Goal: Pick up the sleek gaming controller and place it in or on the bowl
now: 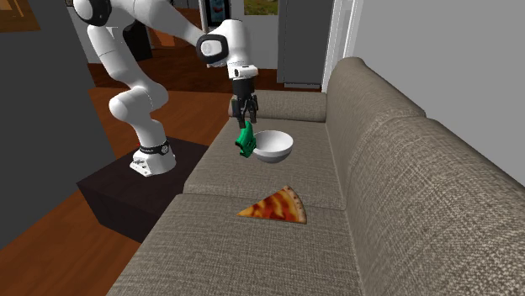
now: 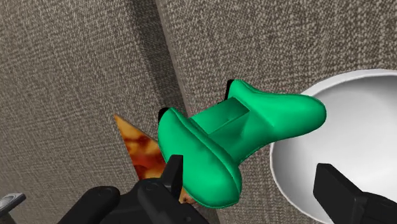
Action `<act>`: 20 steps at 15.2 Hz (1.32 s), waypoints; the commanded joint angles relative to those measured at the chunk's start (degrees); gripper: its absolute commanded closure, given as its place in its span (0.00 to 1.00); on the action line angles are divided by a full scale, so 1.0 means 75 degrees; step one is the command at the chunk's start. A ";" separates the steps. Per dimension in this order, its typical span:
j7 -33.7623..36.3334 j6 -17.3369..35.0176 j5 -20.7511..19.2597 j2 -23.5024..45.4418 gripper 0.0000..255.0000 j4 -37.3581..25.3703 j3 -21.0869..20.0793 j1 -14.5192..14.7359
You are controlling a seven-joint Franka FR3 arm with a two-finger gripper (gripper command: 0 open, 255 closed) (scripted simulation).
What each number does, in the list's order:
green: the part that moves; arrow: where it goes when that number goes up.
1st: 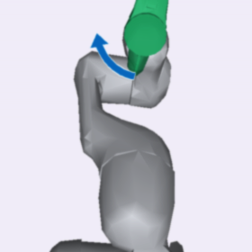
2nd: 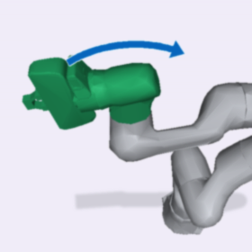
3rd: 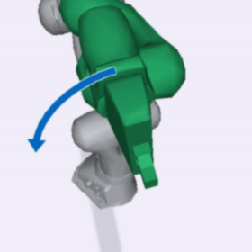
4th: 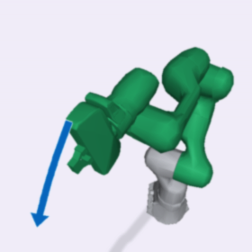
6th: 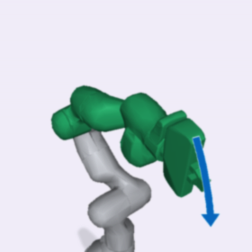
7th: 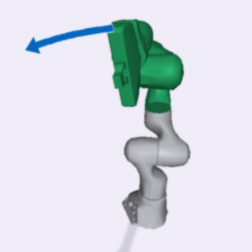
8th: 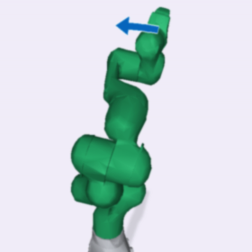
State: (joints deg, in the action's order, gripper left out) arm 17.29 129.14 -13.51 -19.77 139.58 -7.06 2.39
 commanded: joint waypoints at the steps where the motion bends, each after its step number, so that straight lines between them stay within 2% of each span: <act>1: 0.0486 -0.0183 0.1461 0.0174 1.00 -0.0170 -0.0049 0.0485; 3: 0.0999 -0.0232 0.1352 0.0369 1.00 -0.0374 -0.0037 0.0944; 5: 0.1130 -0.0022 0.1194 0.0465 1.00 -0.0242 0.0318 0.1318; 8: 0.1330 0.0293 0.0949 0.0614 1.00 -0.0055 0.0899 0.1915; 11: 0.1593 0.0598 0.0616 0.0763 1.00 0.0112 0.1781 0.2806; 12: 0.1512 0.0628 -0.3550 0.0479 0.00 0.0091 0.1499 0.2451; 13: 0.1518 0.0623 -0.3559 0.0479 0.00 0.0090 0.1529 0.2482; 14: -0.0391 0.1238 -0.2593 0.0068 0.00 0.0409 0.2273 0.2623; 15: -0.2431 0.1508 -0.1489 -0.0194 0.00 0.0527 0.3222 0.3020; 16: -0.4472 0.1429 -0.0362 -0.0325 0.00 0.0426 0.4306 0.3605; 17: -0.6427 0.1041 0.0721 -0.0313 0.00 0.0105 0.5444 0.4279; 19: -1.0116 -0.0503 0.2897 0.0396 0.00 -0.1135 0.7750 0.5673; 20: -1.0997 -0.1030 0.3477 0.0779 0.00 -0.1544 0.8391 0.6068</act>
State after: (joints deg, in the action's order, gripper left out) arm -51.75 126.70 4.62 -16.96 132.09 48.14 43.48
